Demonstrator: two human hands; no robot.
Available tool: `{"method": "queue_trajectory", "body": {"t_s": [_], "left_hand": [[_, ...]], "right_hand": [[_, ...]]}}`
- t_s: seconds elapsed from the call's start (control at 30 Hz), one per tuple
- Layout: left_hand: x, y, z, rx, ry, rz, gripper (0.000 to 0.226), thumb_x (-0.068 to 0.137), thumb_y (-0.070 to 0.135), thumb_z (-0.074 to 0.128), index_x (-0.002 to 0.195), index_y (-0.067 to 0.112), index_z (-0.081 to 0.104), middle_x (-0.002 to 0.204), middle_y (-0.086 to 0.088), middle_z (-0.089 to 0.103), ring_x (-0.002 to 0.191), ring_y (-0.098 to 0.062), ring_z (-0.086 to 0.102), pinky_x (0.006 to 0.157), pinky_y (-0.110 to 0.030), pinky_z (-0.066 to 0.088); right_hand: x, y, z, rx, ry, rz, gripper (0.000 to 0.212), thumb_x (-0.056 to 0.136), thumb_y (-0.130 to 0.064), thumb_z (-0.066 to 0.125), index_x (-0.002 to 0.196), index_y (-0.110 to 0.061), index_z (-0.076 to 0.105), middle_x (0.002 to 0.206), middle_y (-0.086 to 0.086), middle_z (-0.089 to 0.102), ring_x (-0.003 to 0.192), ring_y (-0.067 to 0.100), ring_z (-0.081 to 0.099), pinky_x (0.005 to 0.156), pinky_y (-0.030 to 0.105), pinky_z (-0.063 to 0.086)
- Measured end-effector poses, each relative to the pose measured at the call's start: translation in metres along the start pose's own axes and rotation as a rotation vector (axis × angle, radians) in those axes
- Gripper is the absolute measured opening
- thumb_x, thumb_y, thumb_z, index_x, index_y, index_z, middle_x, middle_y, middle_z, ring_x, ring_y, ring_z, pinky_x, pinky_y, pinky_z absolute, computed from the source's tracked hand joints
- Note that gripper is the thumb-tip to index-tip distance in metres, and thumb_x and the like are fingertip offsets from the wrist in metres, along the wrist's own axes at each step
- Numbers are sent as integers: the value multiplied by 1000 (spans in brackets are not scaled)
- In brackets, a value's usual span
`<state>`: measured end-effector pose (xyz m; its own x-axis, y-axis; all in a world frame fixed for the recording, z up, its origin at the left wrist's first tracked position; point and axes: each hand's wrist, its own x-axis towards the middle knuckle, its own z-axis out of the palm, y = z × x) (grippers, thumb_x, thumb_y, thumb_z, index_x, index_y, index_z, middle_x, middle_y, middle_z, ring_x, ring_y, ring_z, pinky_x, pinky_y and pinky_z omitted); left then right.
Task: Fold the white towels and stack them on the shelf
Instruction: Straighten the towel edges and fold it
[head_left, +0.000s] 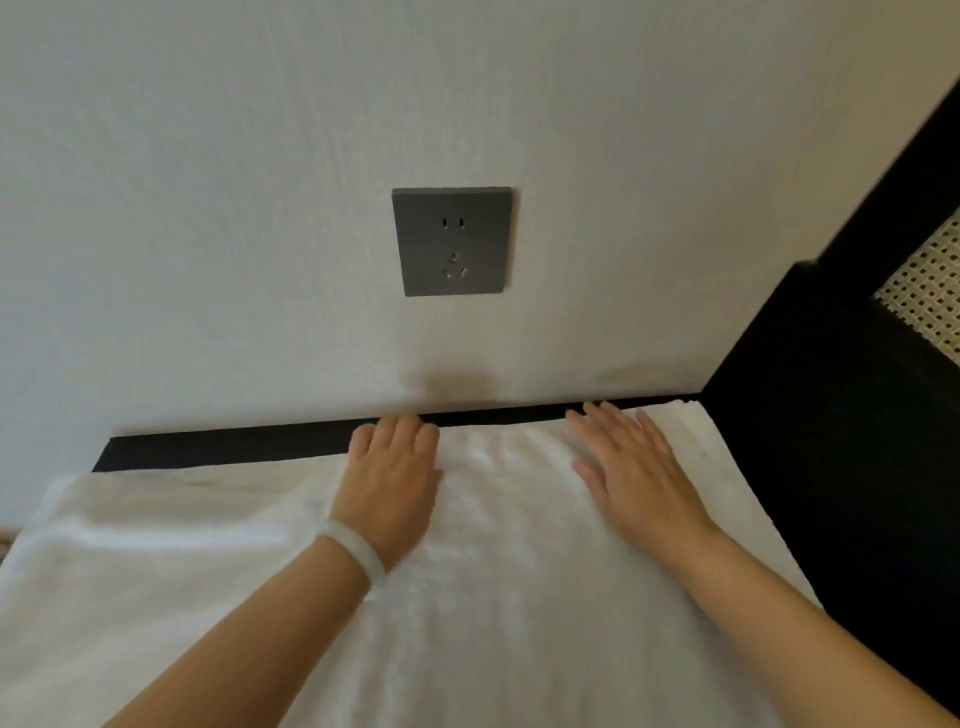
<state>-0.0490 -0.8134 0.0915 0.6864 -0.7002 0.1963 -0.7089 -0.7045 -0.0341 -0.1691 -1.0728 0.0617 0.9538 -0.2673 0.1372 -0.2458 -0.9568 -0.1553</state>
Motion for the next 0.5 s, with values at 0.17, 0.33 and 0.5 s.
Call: {"method": "queue_trajectory", "body": {"t_s": [0.17, 0.33, 0.5], "left_hand": [[-57, 22, 3, -5, -251, 17, 55, 101, 43, 27, 153, 24, 31, 160, -6, 21, 148, -31, 22, 117, -57, 17], [-104, 11, -9, -87, -161, -116, 63, 93, 49, 31, 143, 15, 49, 151, -11, 43, 139, -33, 39, 109, -54, 26], [-138, -60, -4, -116, -346, -366, 70, 93, 67, 3, 152, 34, -14, 161, 5, -22, 148, -21, -20, 118, -56, -4]], "right_hand": [[8, 15, -15, -133, -335, 375, 67, 100, -60, 10, 159, -30, -2, 167, -1, -9, 153, 20, -13, 121, 52, -9], [-20, -104, -5, 8, -142, 32, 73, 93, -67, -4, 158, -35, -2, 164, -9, -12, 151, 19, -20, 115, 50, -24], [-47, -158, 30, -56, -304, -52, 66, 94, -68, 3, 154, -45, -11, 164, -15, -17, 150, 14, -23, 117, 57, -17]]}}
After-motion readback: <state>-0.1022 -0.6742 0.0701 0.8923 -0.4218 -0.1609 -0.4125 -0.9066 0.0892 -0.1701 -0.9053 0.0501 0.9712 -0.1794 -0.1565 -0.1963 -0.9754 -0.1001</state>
